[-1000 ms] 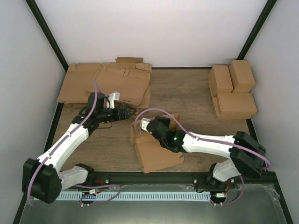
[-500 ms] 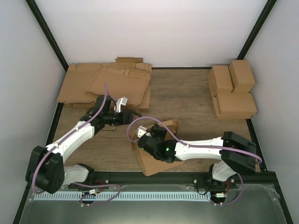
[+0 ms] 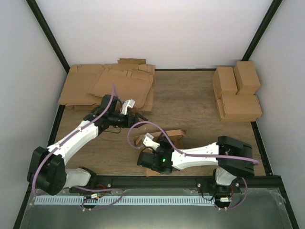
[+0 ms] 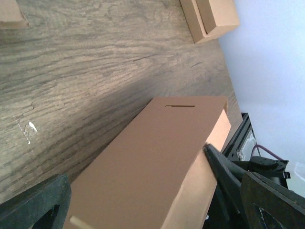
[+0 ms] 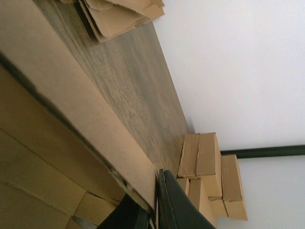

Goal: Fold the paper box

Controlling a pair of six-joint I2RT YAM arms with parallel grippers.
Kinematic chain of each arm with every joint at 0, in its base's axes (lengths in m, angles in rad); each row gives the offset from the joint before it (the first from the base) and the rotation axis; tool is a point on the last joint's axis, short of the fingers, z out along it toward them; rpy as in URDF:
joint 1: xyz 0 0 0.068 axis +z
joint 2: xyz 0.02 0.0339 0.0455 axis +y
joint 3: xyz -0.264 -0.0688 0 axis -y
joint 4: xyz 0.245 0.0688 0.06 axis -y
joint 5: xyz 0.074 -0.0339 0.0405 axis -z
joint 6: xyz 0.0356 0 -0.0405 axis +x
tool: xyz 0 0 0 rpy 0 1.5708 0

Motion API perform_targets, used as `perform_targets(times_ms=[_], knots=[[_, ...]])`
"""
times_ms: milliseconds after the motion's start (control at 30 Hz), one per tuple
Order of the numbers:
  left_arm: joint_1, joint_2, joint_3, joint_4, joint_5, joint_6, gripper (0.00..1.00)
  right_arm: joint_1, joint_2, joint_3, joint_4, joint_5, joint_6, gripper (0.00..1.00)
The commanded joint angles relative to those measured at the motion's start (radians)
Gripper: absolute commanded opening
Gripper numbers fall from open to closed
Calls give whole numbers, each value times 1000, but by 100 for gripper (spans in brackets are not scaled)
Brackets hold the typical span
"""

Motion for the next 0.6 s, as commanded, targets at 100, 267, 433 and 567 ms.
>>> perform_targets(times_ms=[100, 267, 433, 567], knots=[[-7, 28, 68, -48, 9, 50, 100, 4, 31, -6, -193, -90, 272, 7], [-8, 67, 109, -96, 12, 79, 100, 5, -91, -72, -1, -275, 70, 19], [-9, 124, 139, -117, 25, 98, 100, 4, -224, -133, 116, -446, -35, 53], [-16, 163, 144, -106, 42, 109, 100, 4, -267, -153, 134, -516, -52, 59]])
